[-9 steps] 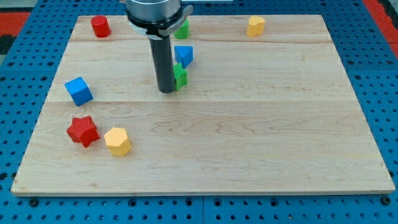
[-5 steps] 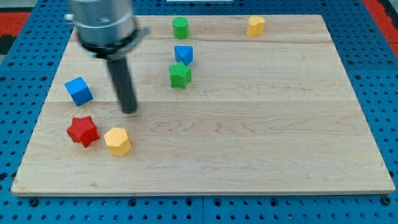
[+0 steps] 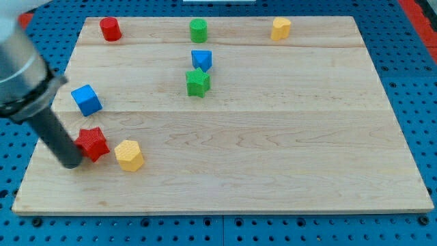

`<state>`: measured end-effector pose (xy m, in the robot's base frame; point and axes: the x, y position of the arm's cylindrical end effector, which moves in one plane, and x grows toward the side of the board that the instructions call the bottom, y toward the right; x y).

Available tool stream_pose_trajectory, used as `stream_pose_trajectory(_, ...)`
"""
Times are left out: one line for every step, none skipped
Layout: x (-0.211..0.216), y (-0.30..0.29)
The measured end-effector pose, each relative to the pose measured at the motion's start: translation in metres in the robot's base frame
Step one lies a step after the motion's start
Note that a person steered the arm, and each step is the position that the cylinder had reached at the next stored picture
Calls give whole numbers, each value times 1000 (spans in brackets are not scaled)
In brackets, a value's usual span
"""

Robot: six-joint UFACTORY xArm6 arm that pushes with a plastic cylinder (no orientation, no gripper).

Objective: Drag the red star below to the green star

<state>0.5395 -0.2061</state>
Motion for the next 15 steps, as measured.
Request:
stream_pose_trajectory(-23,25)
stream_pose_trajectory(-36,13)
stream_pose_trajectory(-36,7)
stream_pose_trajectory(-36,6)
stream_pose_trajectory(-40,3)
stream_pose_trajectory(-50,10)
stream_pose_trajectory(-60,21)
stream_pose_trajectory(-66,37)
stream_pose_trajectory(-71,54)
stream_pose_trajectory(-74,37)
stream_pose_trajectory(-80,-2)
stream_pose_trajectory(-97,26)
stream_pose_trajectory(-97,64)
stream_pose_trajectory(-102,86)
stream_pose_trajectory(-117,75)
